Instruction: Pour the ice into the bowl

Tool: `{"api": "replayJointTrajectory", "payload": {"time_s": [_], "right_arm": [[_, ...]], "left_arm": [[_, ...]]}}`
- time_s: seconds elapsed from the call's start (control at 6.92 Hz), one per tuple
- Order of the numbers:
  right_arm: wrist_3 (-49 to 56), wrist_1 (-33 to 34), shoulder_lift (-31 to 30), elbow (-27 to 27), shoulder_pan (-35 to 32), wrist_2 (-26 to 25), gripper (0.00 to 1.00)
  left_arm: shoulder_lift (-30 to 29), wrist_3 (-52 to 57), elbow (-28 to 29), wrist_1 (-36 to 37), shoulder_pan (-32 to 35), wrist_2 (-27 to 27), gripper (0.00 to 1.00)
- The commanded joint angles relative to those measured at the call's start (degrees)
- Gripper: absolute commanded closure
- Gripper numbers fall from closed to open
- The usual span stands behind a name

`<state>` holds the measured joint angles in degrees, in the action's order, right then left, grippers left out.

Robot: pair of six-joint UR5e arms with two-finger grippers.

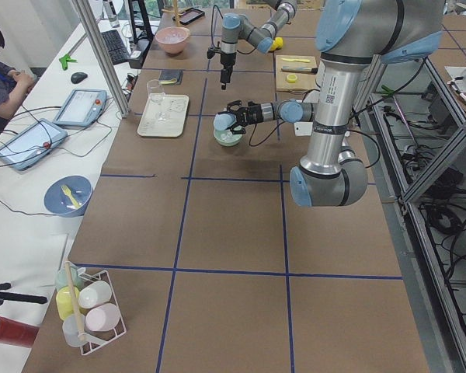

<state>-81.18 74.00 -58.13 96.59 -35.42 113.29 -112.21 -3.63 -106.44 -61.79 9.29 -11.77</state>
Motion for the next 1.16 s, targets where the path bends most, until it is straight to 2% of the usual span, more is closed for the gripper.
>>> {"api": "replayJointTrajectory", "payload": {"time_s": [0.0, 0.29, 0.58, 0.72, 1.01], "right_arm": [[-0.03, 0.00, 0.04, 0.00, 0.00, 0.00, 0.00], [-0.12, 0.00, 0.12, 0.00, 0.00, 0.00, 0.00], [-0.21, 0.00, 0.12, 0.09, 0.00, 0.09, 0.00], [-0.29, 0.00, 0.12, 0.09, 0.09, 0.00, 0.00], [-0.47, 0.00, 0.21, 0.09, 0.18, 0.00, 0.00]], "left_arm": [[0.68, 0.47, 0.09, 0.00, 0.02, 0.08, 1.00], [0.68, -0.14, -0.35, -0.44, -0.06, -0.10, 1.00], [1.81, -0.24, -3.84, -4.90, 0.20, -0.53, 1.00], [4.35, -0.15, -6.82, -8.14, 0.29, -0.62, 1.00], [10.84, 0.20, -8.35, -18.85, 0.37, -0.63, 1.00]]}}
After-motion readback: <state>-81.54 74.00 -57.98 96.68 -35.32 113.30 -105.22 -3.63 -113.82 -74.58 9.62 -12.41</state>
